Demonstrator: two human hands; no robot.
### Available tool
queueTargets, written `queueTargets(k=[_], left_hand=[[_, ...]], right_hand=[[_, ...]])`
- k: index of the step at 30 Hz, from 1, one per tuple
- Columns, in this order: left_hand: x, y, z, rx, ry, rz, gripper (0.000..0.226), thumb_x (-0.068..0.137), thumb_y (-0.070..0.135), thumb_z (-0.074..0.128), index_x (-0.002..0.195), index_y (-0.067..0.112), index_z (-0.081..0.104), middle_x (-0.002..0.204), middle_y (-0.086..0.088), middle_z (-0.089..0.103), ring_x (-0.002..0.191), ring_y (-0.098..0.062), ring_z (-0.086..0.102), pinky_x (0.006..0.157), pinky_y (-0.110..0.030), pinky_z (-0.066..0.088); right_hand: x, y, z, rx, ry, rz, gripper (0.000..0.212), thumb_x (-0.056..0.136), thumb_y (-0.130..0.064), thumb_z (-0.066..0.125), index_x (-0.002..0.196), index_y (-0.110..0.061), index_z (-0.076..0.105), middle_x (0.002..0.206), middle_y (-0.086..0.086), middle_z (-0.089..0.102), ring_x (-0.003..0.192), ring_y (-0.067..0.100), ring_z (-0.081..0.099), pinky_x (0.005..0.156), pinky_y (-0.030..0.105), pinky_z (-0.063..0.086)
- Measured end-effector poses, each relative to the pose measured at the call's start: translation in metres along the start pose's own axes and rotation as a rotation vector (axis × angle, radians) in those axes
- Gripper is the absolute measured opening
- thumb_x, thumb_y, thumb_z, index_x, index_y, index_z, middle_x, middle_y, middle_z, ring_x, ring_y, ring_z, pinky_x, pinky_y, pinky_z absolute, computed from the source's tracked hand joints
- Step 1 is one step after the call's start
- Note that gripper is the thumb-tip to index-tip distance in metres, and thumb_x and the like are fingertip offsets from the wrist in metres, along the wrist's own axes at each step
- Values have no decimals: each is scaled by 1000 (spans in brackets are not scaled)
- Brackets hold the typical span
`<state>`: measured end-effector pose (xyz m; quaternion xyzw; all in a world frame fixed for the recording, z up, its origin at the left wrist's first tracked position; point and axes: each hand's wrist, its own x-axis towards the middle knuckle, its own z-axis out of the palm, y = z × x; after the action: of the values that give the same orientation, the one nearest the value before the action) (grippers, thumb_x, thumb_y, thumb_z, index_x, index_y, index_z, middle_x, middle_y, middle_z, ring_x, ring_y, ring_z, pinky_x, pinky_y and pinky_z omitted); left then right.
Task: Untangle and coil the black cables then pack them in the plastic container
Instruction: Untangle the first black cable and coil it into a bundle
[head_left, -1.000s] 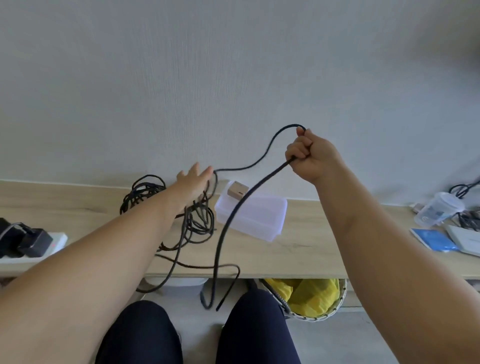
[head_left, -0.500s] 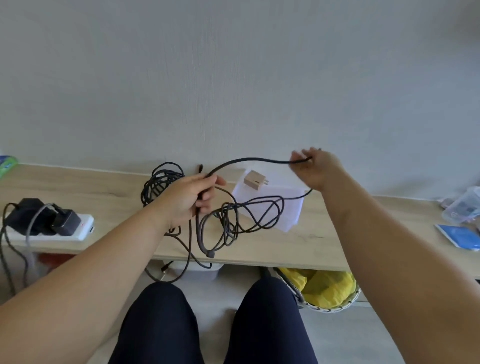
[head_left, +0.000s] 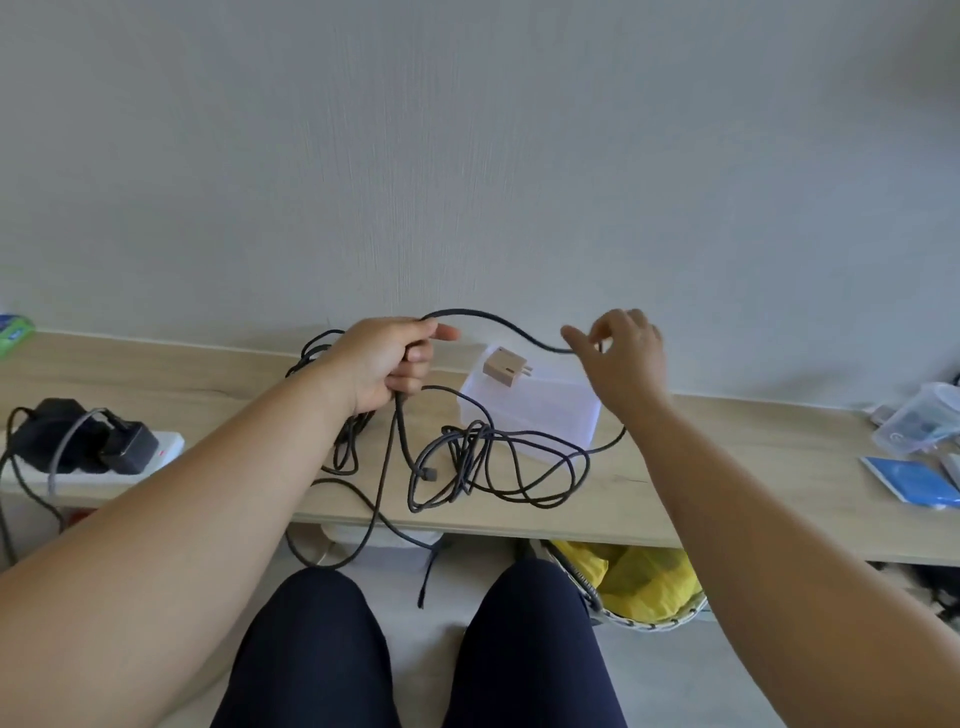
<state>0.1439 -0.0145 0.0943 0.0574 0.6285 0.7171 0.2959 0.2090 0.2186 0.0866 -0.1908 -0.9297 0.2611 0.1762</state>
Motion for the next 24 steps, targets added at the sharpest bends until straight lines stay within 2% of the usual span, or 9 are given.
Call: queueTargets(k=[2,4,7,9,12,16,18,20,24], left_hand=[[-1,2,6,23,-66,-25,29,102,20,36,95,8,61,45,9,31,36,-3,22,34,-15,15],[-3,5,13,6,-138,-34,29,101,21,36,94,8,62,45,9,31,36,-2,22,34,-14,15],[-6,13,14,-97,-202,-4,29,98,25,41,93,6,62,47,7,34,36,-3,27,34,-13,21],[-10,11,7,-73,-231,21,30,88,33,50,92,6,65,51,4,42,44,-7,39,43,-17,38],[-14,-9,-6,203,-236,60,31,78,36,56,89,9,66,59,2,58,68,-18,60,70,-30,54],[-16,-40,-10,459,-157,78,25,87,38,56,93,17,67,75,1,69,87,-19,67,92,-38,46],[-16,-40,-6,310,-106,115,25,96,30,47,90,13,65,62,-1,61,67,-17,62,81,-36,48],[-14,-30,0,-22,-87,210,27,97,27,41,85,10,58,47,3,43,43,-11,42,55,-28,44],[-6,11,0,-514,62,367,31,97,34,40,75,15,51,41,9,28,34,-3,22,34,-16,21]], right_hand=[[-7,-15,7,101,-113,-187,50,85,-49,61,123,-18,51,129,0,49,123,18,38,97,25,31],[-11,-27,15,191,-312,-237,61,86,-45,61,138,-19,41,132,-2,49,123,13,41,102,27,32],[-8,-33,17,335,-391,-170,16,96,-30,51,106,-23,61,85,-3,62,79,12,55,77,34,45],[-3,-29,11,532,-300,-85,22,99,-22,45,87,-24,63,63,-3,50,55,12,47,62,40,48],[5,-25,-2,784,-176,33,25,100,-21,41,87,-17,61,60,-4,40,44,7,36,45,23,35],[11,-27,-14,997,-74,151,23,100,-21,41,85,-15,58,54,-6,37,41,8,29,41,20,26],[13,-26,-19,1001,-44,193,23,99,-24,42,87,-16,59,51,-6,40,41,10,32,43,22,28],[14,-17,-17,822,-71,160,22,98,-31,45,95,-17,61,56,-4,49,46,11,41,49,24,39],[5,11,-2,382,-349,54,27,88,-33,65,109,-20,55,74,-1,64,62,14,57,70,30,49]])
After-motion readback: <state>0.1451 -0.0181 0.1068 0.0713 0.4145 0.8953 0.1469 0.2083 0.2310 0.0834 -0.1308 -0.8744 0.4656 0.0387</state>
